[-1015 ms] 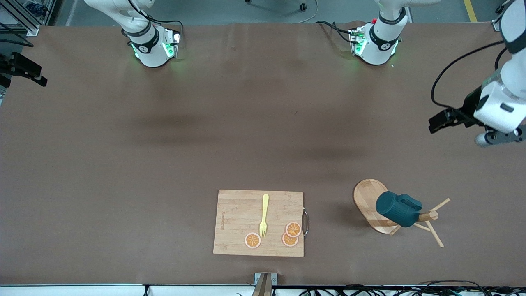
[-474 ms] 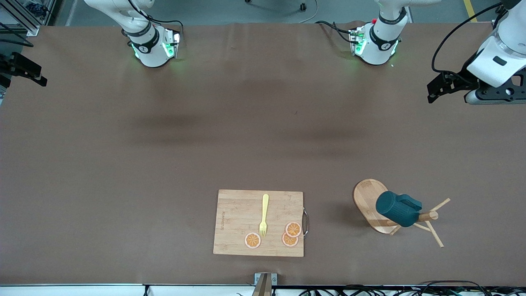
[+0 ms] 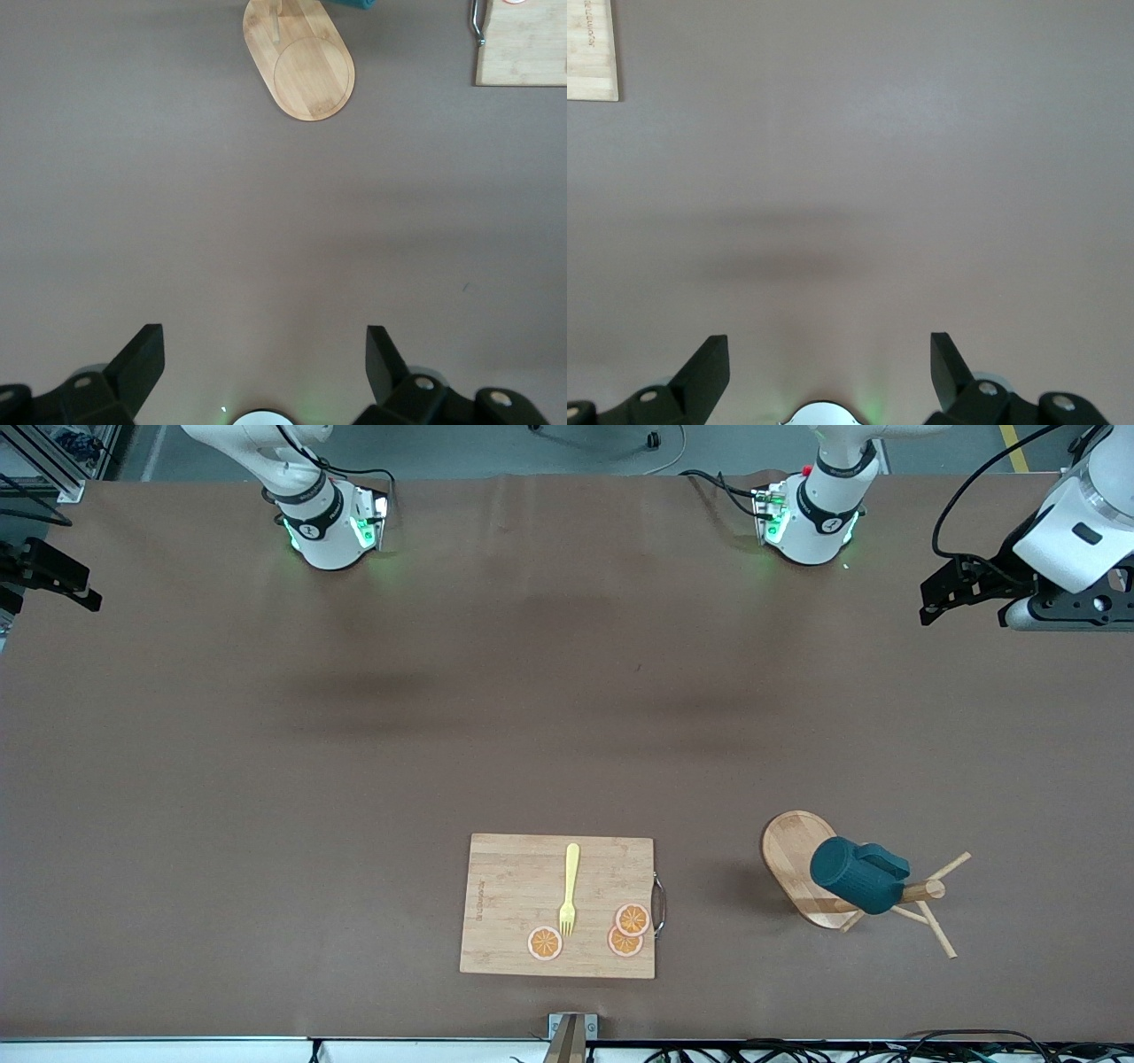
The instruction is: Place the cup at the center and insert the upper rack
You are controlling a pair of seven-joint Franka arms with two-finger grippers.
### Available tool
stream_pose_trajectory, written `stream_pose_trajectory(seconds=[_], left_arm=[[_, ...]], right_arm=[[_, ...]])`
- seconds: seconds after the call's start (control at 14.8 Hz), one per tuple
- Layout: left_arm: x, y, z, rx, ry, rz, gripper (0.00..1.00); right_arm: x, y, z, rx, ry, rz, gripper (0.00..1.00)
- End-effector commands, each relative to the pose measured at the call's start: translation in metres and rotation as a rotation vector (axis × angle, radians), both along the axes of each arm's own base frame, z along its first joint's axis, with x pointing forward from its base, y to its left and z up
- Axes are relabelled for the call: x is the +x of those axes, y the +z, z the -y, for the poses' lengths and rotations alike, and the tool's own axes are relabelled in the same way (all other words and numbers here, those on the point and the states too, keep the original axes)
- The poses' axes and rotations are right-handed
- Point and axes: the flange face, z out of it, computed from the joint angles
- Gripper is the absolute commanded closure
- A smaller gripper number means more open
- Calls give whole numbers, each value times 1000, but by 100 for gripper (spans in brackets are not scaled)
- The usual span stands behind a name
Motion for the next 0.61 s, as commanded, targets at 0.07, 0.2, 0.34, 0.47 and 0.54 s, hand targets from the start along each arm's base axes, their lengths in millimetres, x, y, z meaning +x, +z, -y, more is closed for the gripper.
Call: stream_pose_trajectory(seconds=[0.07,0.2,0.34,0.47,0.54], left_arm=[[2,9,-2,-10,-51,2,0],[4,10,-2,-9,-48,5,0],[4,10,-4,-10,-45,5,0],[4,9,-2,-9,-44,2,0],[4,9,-2,-9,-44,2,0]], right_arm=[[-8,2,1,-15,8,8,0],[-8,2,1,-15,8,8,0],[-8,2,1,-15,8,8,0],[-8,2,1,-15,8,10,0],[-8,2,1,-15,6,10,0]])
